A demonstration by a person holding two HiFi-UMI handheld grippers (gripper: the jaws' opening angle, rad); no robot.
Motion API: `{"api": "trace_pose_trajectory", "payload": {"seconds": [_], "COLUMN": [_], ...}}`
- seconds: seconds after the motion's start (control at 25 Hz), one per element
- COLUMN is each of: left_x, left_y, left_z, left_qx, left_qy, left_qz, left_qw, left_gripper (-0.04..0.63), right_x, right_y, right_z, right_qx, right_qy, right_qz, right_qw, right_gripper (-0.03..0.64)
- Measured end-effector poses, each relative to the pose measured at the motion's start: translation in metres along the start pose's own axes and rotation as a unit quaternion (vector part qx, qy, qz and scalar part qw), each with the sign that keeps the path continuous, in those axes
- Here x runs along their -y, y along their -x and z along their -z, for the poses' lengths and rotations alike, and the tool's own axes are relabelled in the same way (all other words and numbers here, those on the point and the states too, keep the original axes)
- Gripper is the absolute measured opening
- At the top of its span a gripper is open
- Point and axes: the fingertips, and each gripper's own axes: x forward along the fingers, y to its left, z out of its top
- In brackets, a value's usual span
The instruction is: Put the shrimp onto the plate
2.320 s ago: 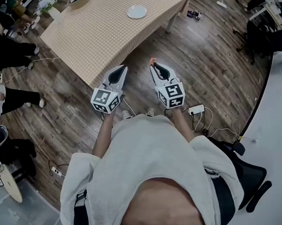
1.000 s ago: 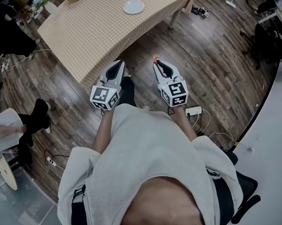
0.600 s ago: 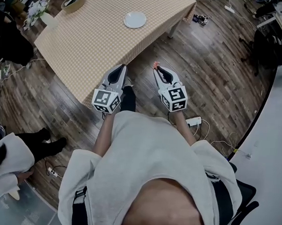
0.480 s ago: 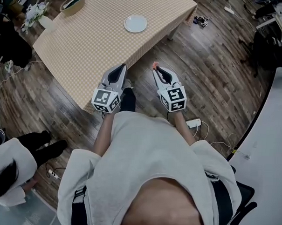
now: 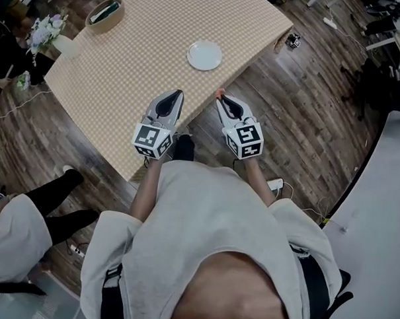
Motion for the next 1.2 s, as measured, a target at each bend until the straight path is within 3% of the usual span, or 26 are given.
{"api": "trace_pose_trajectory", "payload": {"seconds": [0.56,1.2], "left_x": [-0.085,-0.103], "left_y": [-0.062,-0.083], "left_z": [-0.025,-0.002], "left_qx": [0.002,-0.02], "left_qy": [0.016,0.043], "left_qz": [0.02,0.053], "left_qw": [0.9997,0.9975], "left_gripper": [0.009,0.009], "right_x": [0.035,0.05], "right_y": [-0.091,-0.11], "right_z": [-0.057,-0.04], "right_qx": [-0.008,-0.038], "right_qy": [0.014,-0.005], "right_qz": [0.02,0.055], "right_qw": [1.0,0.998], "right_gripper": [0.054,0.054]}}
